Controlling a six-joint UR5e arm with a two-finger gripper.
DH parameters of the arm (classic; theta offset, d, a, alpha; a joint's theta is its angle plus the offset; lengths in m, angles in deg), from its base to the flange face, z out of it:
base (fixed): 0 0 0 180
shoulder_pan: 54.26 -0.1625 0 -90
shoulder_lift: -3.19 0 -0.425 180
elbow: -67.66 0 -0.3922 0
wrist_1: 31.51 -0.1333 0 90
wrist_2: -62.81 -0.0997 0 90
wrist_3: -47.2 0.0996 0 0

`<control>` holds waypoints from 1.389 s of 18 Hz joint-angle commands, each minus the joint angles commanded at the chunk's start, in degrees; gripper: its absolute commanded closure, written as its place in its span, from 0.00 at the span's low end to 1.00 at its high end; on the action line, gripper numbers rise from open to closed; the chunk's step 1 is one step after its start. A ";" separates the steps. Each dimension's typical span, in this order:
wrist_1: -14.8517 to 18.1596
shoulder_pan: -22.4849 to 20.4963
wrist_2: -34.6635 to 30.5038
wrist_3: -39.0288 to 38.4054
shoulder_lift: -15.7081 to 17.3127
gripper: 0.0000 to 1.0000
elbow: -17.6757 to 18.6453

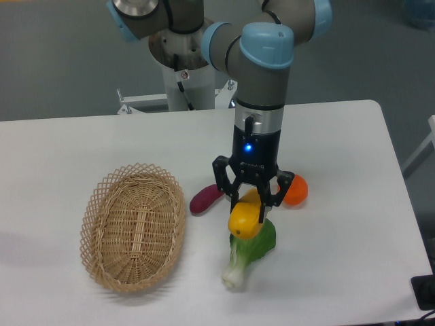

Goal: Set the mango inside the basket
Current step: 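Lift the yellow mango held in the gripper off the table, then carry the mango over the wicker basket and lower it inside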

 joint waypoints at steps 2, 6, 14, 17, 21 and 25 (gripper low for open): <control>0.00 0.09 -0.26 0.00 0.17 0.49 0.17; 0.09 0.26 -0.44 -0.35 1.31 0.49 1.93; 0.09 5.79 -7.36 -8.42 2.11 0.49 3.96; 0.00 10.79 -13.17 -14.04 1.15 0.49 5.18; 0.09 15.55 -14.15 -21.16 -1.40 0.49 5.45; 0.00 20.82 -15.82 -23.47 -5.35 0.49 5.45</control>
